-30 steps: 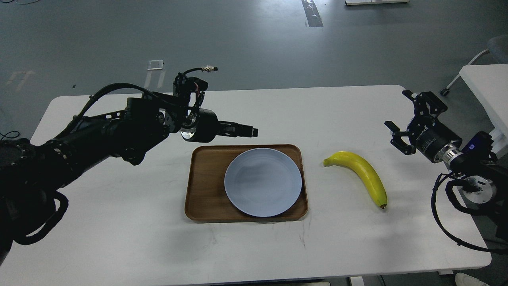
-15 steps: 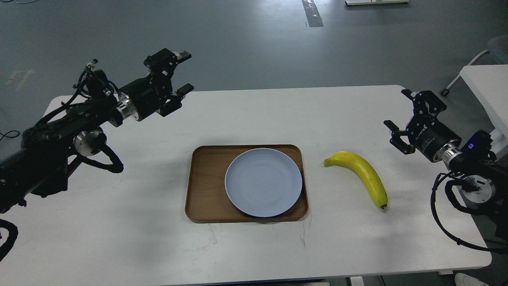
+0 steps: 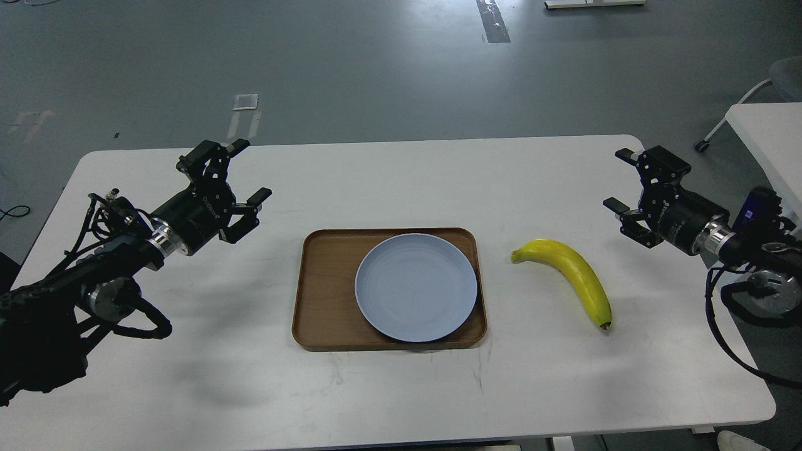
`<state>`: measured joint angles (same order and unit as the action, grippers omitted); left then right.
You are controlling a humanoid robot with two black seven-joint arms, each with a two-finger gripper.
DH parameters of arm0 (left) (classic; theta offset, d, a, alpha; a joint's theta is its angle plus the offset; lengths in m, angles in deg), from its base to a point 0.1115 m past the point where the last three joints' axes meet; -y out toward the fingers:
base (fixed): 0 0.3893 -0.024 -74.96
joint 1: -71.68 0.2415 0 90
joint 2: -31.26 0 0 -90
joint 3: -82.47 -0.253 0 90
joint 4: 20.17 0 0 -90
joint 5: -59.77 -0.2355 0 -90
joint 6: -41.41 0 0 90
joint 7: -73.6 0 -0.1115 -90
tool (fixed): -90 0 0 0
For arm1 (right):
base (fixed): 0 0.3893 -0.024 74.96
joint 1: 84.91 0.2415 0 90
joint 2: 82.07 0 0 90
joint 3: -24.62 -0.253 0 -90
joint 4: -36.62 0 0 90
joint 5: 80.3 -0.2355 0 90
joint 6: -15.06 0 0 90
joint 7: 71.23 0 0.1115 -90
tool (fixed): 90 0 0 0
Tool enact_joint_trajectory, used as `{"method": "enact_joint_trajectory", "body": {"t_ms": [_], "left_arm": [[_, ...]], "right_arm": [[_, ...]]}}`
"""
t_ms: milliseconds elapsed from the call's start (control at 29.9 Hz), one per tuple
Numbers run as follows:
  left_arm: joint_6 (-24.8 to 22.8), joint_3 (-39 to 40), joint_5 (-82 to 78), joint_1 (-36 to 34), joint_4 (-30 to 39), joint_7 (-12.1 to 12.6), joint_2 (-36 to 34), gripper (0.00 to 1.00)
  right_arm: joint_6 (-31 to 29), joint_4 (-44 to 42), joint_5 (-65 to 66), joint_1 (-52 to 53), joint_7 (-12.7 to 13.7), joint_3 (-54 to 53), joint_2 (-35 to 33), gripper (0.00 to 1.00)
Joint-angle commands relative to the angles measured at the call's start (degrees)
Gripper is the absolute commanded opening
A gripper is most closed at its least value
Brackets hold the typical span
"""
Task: Place banana on plate with both arms
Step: 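Reach the right gripper down over the yellow banana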
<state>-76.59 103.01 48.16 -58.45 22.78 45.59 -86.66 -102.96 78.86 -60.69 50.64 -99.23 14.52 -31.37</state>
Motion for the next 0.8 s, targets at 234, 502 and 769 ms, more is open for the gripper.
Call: {"method": "enact_joint_trajectory", "body": {"t_ms": [234,502,769], "left_arm": [[0.0,2.0,0.0,0.1,0.0,0.0,0.0,0.98],[0.0,2.3,-0.2,0.0,0.0,0.0,-0.1,0.98],[0.0,2.3,-0.2,0.1,0.1,0.0,0.1,0.98]], "right_arm": [[0.0,5.7,24.9,24.0,0.0,21.1,-2.4,1.00],[0.0,10.2,42.1,32.7,0.0,38.0,1.4,1.00],[0.0,9.3,47.7,32.4,0.0,44.1,5.4,1.00]]}}
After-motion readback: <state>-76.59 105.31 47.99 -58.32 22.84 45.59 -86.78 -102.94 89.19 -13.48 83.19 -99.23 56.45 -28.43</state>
